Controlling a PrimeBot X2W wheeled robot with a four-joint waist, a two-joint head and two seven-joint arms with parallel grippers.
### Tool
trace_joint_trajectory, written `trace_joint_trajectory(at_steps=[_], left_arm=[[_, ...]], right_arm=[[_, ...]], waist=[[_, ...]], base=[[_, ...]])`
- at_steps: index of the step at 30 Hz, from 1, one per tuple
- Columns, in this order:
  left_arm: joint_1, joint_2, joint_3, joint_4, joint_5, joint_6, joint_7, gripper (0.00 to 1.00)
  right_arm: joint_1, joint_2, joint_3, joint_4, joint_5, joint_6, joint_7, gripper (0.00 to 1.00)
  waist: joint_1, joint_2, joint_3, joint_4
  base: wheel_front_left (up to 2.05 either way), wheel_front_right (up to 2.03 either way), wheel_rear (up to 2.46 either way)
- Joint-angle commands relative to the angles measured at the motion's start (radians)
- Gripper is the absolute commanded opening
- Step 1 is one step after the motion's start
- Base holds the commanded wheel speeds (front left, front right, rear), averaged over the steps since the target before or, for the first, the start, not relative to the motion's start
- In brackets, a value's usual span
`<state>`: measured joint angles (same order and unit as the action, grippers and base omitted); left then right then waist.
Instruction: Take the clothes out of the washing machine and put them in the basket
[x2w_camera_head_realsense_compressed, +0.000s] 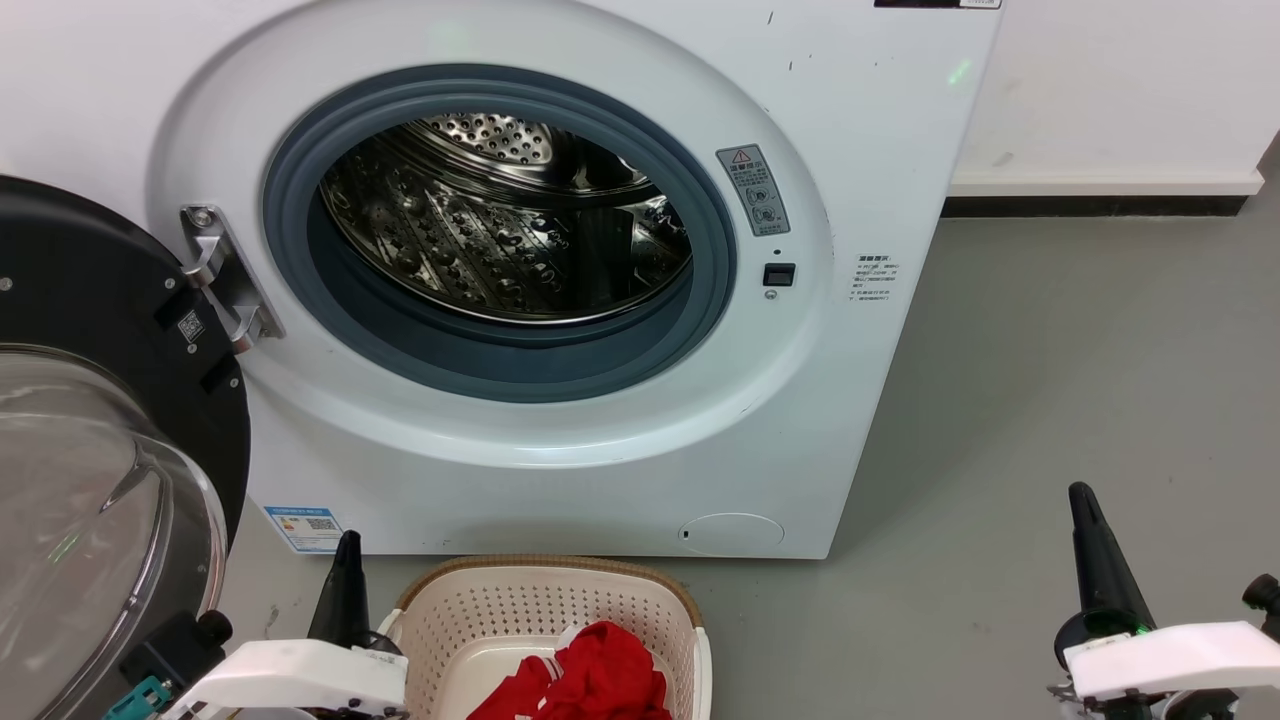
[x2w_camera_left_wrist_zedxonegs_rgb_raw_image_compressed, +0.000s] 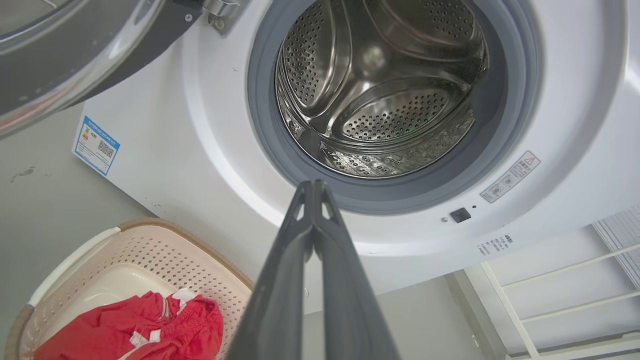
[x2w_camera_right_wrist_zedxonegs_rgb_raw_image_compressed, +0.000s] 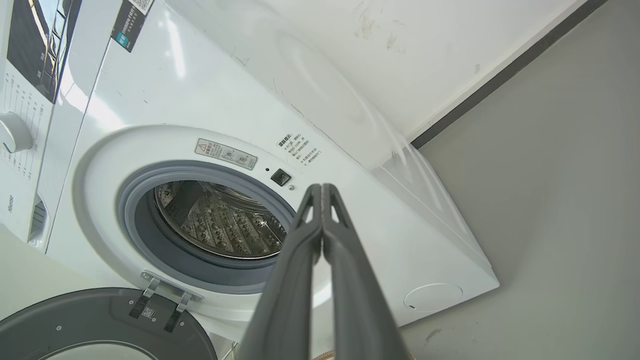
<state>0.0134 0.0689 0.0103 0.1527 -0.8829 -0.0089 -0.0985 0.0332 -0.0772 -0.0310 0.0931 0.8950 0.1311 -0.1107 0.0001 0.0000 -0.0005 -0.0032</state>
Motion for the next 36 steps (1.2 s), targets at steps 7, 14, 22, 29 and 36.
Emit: trace_joint_trajectory(at_steps=[7, 14, 22, 29, 36], left_arm=[[-0.036, 0.009, 0.012, 0.004, -0.107, -0.021, 0.025, 0.0], [-0.047, 0.009, 0.018, 0.015, -0.191, -0.034, 0.044, 0.0], [-0.058, 0.008, 0.026, 0.027, -0.279, -0.048, 0.067, 0.0], [-0.07, 0.008, 0.033, 0.036, -0.351, -0.06, 0.085, 0.0], [-0.079, 0.007, 0.041, 0.046, -0.419, -0.072, 0.102, 0.0]], right_arm=[[-0.042, -0.009, -0.005, 0.012, 0.107, 0.0, 0.025, 0.0], [-0.054, -0.01, -0.008, 0.029, 0.191, 0.0, 0.046, 0.0], [-0.071, -0.01, -0.012, 0.048, 0.279, 0.0, 0.068, 0.0], [-0.081, -0.01, -0.016, 0.063, 0.351, 0.0, 0.087, 0.0], [-0.091, -0.009, -0.02, 0.078, 0.419, 0.0, 0.105, 0.0]], waist=[[-0.0001, 0.0, 0.0, 0.0], [-0.0001, 0.0, 0.001, 0.001], [-0.0001, 0.0, 0.001, 0.001], [-0.0001, 0.0, 0.001, 0.001], [-0.0001, 0.0, 0.002, 0.001]], base=[[0.0, 0.0, 0.0], [0.0, 0.0, 0.0], [0.0, 0.0, 0.0], [0.0, 0.0, 0.0], [0.0, 0.0, 0.0]])
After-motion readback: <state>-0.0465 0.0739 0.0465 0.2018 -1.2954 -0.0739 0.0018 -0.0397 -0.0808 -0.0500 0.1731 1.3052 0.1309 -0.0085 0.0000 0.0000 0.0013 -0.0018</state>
